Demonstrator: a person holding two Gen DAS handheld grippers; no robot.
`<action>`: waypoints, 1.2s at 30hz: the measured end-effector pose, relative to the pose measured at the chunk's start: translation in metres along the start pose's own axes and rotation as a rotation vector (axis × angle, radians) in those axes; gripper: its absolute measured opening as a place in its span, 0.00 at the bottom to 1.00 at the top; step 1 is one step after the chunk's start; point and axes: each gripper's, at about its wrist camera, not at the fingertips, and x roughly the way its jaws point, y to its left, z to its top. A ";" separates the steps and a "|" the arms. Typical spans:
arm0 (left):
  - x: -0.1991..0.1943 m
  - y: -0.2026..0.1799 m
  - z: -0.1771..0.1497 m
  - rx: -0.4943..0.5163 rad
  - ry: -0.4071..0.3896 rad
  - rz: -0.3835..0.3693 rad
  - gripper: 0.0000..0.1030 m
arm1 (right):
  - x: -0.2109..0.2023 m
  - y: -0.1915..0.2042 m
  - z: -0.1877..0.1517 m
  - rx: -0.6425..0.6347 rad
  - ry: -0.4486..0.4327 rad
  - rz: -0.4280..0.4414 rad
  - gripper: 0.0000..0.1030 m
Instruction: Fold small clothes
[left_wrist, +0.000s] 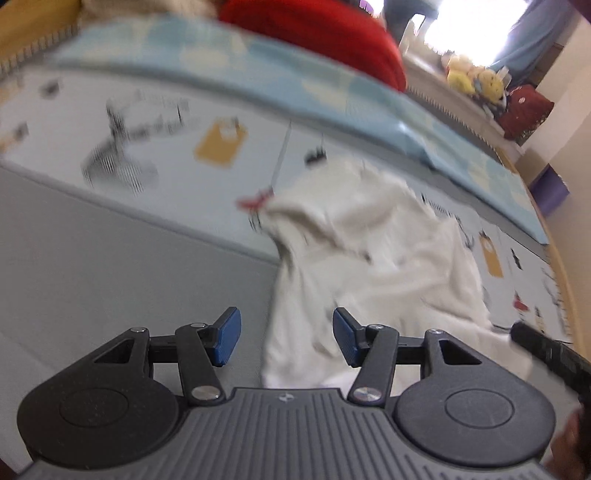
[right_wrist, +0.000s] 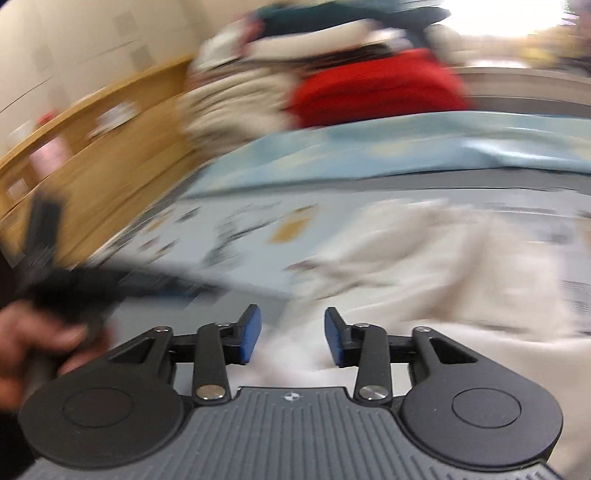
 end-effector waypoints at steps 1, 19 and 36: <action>0.004 -0.001 -0.002 -0.005 0.021 -0.003 0.59 | -0.005 -0.017 0.000 0.038 -0.009 -0.055 0.41; 0.061 0.011 -0.056 0.049 0.413 0.033 0.60 | 0.000 -0.164 -0.050 0.314 0.166 -0.506 0.58; -0.088 -0.001 -0.029 0.439 0.138 -0.073 0.03 | -0.090 -0.056 -0.026 0.206 0.080 -0.322 0.04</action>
